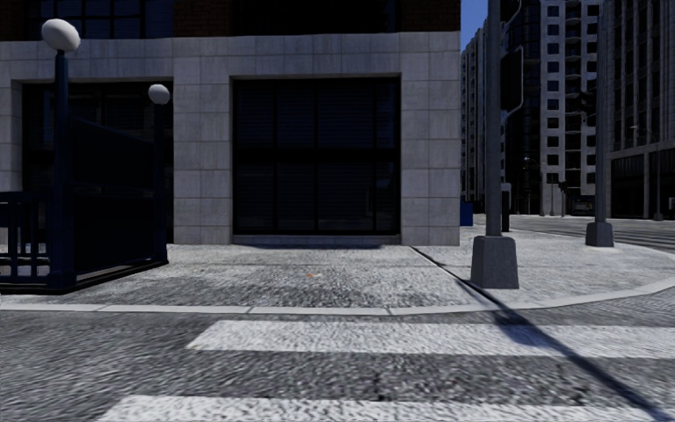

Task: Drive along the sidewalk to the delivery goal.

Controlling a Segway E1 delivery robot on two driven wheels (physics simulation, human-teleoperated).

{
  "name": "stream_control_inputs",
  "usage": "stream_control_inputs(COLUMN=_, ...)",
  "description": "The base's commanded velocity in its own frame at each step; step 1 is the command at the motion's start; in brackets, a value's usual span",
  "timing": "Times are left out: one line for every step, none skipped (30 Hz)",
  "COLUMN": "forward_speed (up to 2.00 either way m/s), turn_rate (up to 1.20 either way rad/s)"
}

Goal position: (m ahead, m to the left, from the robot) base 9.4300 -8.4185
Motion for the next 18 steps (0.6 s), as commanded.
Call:
stream_control_inputs(forward_speed=1.22, turn_rate=-0.15)
stream_control_inputs(forward_speed=1.22, turn_rate=-0.15)
stream_control_inputs(forward_speed=1.22, turn_rate=-0.15)
stream_control_inputs(forward_speed=1.22, turn_rate=-0.15)
stream_control_inputs(forward_speed=1.21, turn_rate=-0.15)
stream_control_inputs(forward_speed=1.21, turn_rate=-0.15)
stream_control_inputs(forward_speed=1.21, turn_rate=-0.15)
stream_control_inputs(forward_speed=1.2, turn_rate=-0.16)
stream_control_inputs(forward_speed=1.2, turn_rate=-0.18)
stream_control_inputs(forward_speed=1.18, turn_rate=-0.22)
stream_control_inputs(forward_speed=1.18, turn_rate=-0.22)
stream_control_inputs(forward_speed=1.18, turn_rate=-0.26)
stream_control_inputs(forward_speed=1.18, turn_rate=-0.26)
stream_control_inputs(forward_speed=1.17, turn_rate=-0.27)
stream_control_inputs(forward_speed=1.17, turn_rate=-0.27)
stream_control_inputs(forward_speed=1.17, turn_rate=-0.27)
stream_control_inputs(forward_speed=1.17, turn_rate=-0.27)
stream_control_inputs(forward_speed=1.17, turn_rate=-0.27)
